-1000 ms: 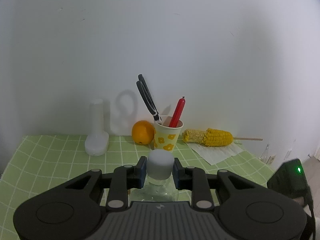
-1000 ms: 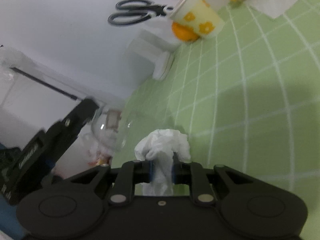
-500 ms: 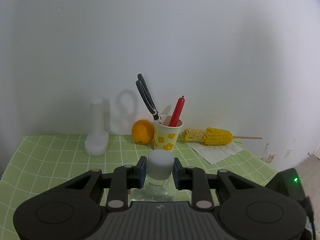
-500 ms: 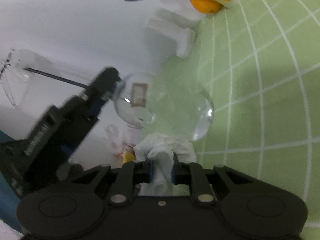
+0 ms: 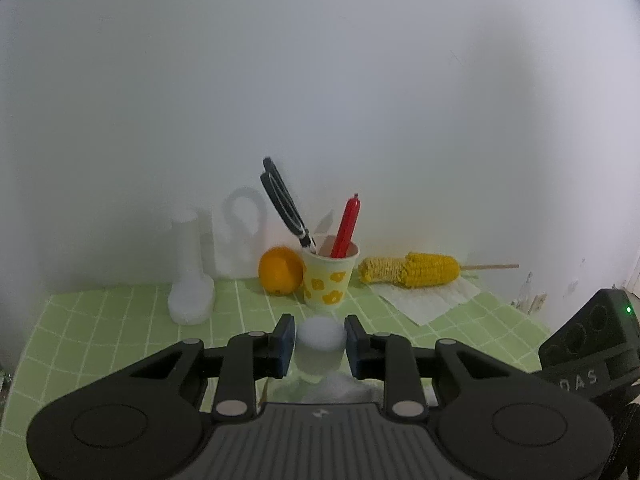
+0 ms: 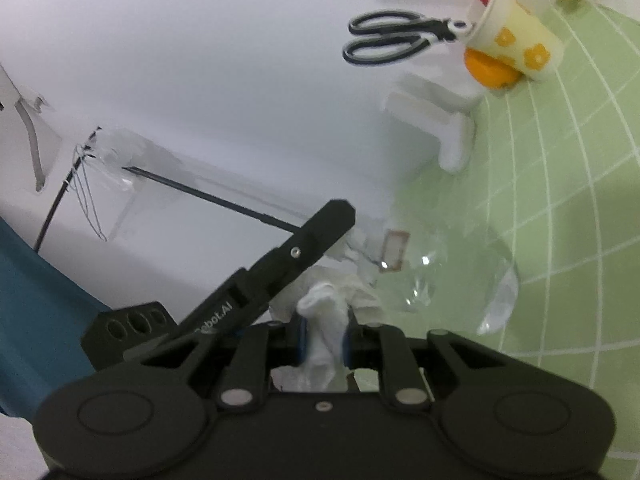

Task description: Clean container

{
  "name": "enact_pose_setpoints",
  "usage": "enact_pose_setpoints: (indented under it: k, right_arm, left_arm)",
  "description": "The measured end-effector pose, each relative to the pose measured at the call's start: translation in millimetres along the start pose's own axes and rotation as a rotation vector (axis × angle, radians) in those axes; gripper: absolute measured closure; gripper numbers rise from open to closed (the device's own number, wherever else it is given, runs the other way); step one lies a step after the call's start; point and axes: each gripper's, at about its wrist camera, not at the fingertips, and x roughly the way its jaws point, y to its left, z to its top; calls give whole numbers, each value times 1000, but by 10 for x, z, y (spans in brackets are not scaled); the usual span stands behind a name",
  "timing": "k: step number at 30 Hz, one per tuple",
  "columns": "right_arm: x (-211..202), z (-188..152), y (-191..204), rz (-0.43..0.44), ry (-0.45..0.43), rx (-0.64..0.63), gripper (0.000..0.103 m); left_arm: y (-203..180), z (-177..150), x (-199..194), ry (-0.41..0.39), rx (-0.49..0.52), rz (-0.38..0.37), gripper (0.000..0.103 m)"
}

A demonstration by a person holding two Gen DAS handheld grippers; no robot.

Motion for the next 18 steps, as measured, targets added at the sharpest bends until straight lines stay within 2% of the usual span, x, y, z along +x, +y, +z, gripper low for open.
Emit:
enact_pose_setpoints:
  k: [14, 18]
  right_arm:
    - [-179, -8, -174, -74, -47, 51, 86]
    - [-256, 25, -140, -81, -103, 50, 87]
  left_arm:
    - [14, 18, -2, 7, -7, -3, 75]
    - [22, 17, -3, 4, -18, -4, 75]
